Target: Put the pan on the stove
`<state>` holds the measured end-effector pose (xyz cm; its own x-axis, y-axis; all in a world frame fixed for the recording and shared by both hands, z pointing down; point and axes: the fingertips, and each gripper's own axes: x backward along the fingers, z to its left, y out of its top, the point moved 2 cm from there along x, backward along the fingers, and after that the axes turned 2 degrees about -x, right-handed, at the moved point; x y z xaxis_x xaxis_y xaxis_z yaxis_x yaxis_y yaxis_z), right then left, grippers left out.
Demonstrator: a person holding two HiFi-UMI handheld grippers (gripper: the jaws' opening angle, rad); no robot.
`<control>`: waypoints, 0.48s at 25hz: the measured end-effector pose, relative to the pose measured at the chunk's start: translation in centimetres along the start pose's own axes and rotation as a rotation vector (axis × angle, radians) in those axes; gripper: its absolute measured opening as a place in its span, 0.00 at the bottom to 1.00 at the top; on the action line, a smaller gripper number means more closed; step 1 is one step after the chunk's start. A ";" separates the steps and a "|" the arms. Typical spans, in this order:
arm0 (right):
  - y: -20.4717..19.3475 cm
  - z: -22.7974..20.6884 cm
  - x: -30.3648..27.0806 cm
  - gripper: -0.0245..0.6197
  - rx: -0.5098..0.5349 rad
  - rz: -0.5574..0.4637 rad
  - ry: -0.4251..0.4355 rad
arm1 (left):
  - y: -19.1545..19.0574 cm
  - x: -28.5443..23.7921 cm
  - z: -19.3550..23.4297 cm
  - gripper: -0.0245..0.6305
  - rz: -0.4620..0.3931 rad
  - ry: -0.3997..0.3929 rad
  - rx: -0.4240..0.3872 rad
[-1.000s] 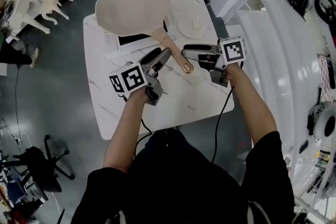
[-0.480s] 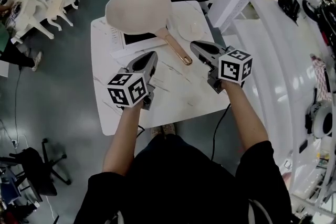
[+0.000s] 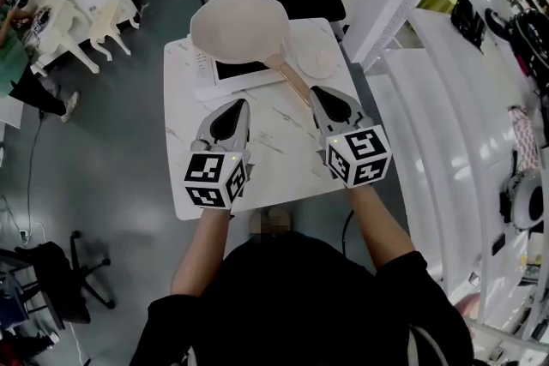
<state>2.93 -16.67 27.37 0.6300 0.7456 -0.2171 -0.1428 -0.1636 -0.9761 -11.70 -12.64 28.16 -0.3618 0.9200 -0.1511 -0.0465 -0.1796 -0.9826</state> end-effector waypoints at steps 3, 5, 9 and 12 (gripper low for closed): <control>1.0 1.5 1.4 0.07 0.060 -0.053 -0.060 | 0.9 1.9 0.1 0.05 -0.041 0.053 -0.035; 1.5 2.3 2.4 0.07 0.082 -0.084 -0.089 | 1.4 3.2 0.1 0.05 -0.065 0.077 -0.045; 2.1 4.0 4.2 0.07 0.124 -0.125 -0.117 | 2.1 5.4 -0.2 0.05 -0.107 0.122 -0.072; 2.4 5.2 5.1 0.07 0.150 -0.149 -0.117 | 2.2 6.7 -0.4 0.05 -0.130 0.156 -0.111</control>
<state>1.83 -9.88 23.96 0.5615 0.8253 -0.0602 -0.1721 0.0453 -0.9840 -13.81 -6.76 24.91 -0.2102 0.9772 -0.0286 0.0223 -0.0245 -0.9995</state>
